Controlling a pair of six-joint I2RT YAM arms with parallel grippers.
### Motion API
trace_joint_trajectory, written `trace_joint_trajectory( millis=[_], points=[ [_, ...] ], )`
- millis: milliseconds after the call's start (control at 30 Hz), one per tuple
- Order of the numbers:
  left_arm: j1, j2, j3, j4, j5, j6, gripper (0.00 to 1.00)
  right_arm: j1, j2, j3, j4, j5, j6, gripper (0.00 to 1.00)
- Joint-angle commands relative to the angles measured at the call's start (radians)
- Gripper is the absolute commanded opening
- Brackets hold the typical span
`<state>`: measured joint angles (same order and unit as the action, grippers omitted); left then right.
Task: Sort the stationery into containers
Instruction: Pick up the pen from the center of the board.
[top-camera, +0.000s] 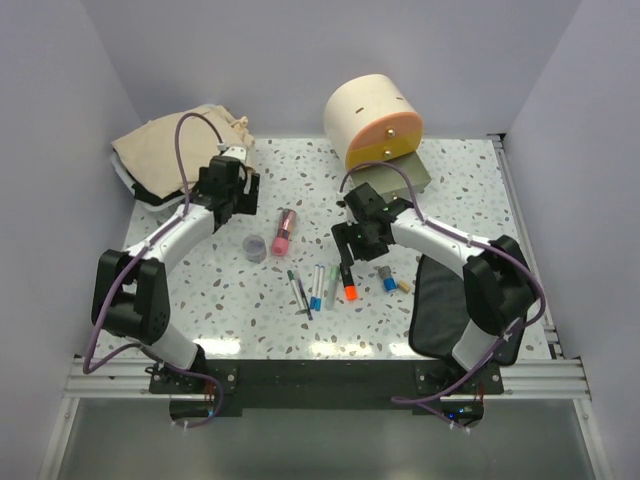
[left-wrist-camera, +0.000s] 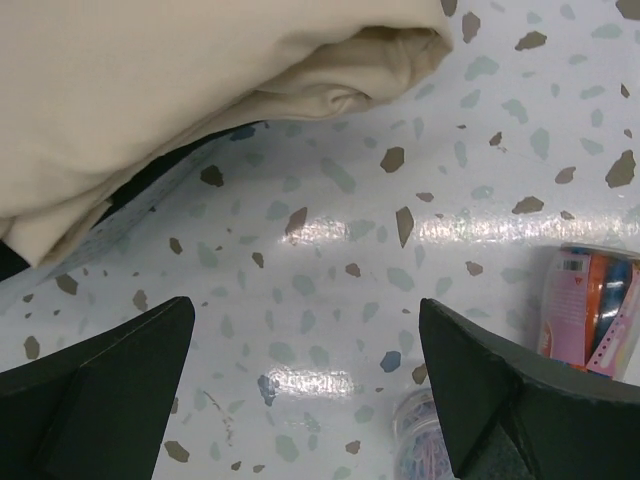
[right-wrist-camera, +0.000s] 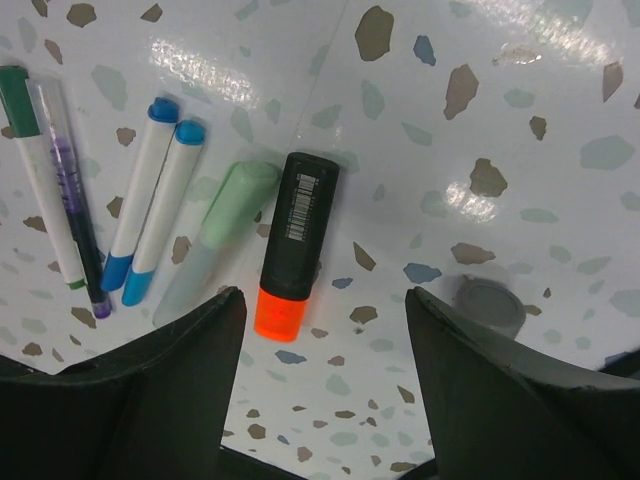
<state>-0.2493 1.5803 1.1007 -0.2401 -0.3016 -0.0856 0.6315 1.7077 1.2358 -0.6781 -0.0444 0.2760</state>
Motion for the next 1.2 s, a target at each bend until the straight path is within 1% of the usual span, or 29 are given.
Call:
trace_joint_trajectory(
  millis=[0, 200, 367, 400, 633, 700, 800, 833, 867, 933, 967, 1000, 1033, 1067, 1133, 1167],
  points=[
    [0.005, -0.084, 0.014, 0.074, -0.122, 0.018, 0.99, 0.030, 0.013, 0.033, -0.021, 0.041, 0.100, 0.69],
    [0.001, -0.121, -0.005, 0.076, -0.130, 0.015, 1.00, 0.073, 0.066, 0.031, -0.051, 0.041, 0.112, 0.67],
    [0.001, -0.123, -0.005, 0.081, -0.140, 0.012, 1.00, 0.073, 0.118, 0.013, -0.051, 0.063, 0.127, 0.65],
    [0.002, -0.123, -0.002, 0.082, -0.143, 0.014, 1.00, 0.074, 0.125, 0.013, -0.048, 0.063, 0.126, 0.62],
    [0.005, -0.134, -0.001, 0.082, -0.149, 0.017, 1.00, 0.080, 0.185, 0.016, -0.017, 0.064, 0.114, 0.54],
    [0.008, -0.132, -0.002, 0.082, -0.148, 0.014, 1.00, 0.097, 0.202, 0.019, 0.002, 0.075, 0.092, 0.54],
    [0.012, -0.129, 0.001, 0.084, -0.145, 0.014, 1.00, 0.108, 0.202, 0.017, 0.029, 0.090, 0.037, 0.38],
    [0.012, -0.129, 0.004, 0.082, -0.142, 0.015, 1.00, 0.108, 0.196, 0.021, 0.031, 0.093, 0.019, 0.30],
    [0.015, -0.126, 0.007, 0.082, -0.137, 0.018, 1.00, 0.108, 0.187, 0.024, 0.037, 0.095, -0.004, 0.25],
    [0.018, -0.120, 0.019, 0.078, -0.122, 0.023, 1.00, 0.108, 0.127, 0.025, 0.038, 0.086, -0.079, 0.17],
    [0.024, -0.112, 0.027, 0.078, -0.117, 0.029, 1.00, 0.109, 0.098, 0.031, 0.025, 0.086, -0.104, 0.08],
    [0.027, -0.109, 0.042, 0.073, -0.102, 0.033, 1.00, 0.109, 0.074, 0.037, 0.011, 0.087, -0.150, 0.05],
    [0.031, -0.106, 0.050, 0.074, -0.091, 0.040, 1.00, 0.109, 0.016, 0.047, -0.006, 0.083, -0.176, 0.01],
    [0.041, -0.102, 0.059, 0.073, -0.077, 0.052, 1.00, 0.108, -0.011, 0.074, -0.050, 0.078, -0.205, 0.00],
    [0.048, -0.100, 0.085, 0.068, -0.016, 0.081, 0.99, 0.102, -0.071, 0.108, -0.084, 0.074, -0.315, 0.00],
    [0.048, -0.103, 0.091, 0.067, 0.001, 0.131, 0.99, 0.096, -0.118, 0.152, -0.115, 0.051, -0.357, 0.00]
  ],
)
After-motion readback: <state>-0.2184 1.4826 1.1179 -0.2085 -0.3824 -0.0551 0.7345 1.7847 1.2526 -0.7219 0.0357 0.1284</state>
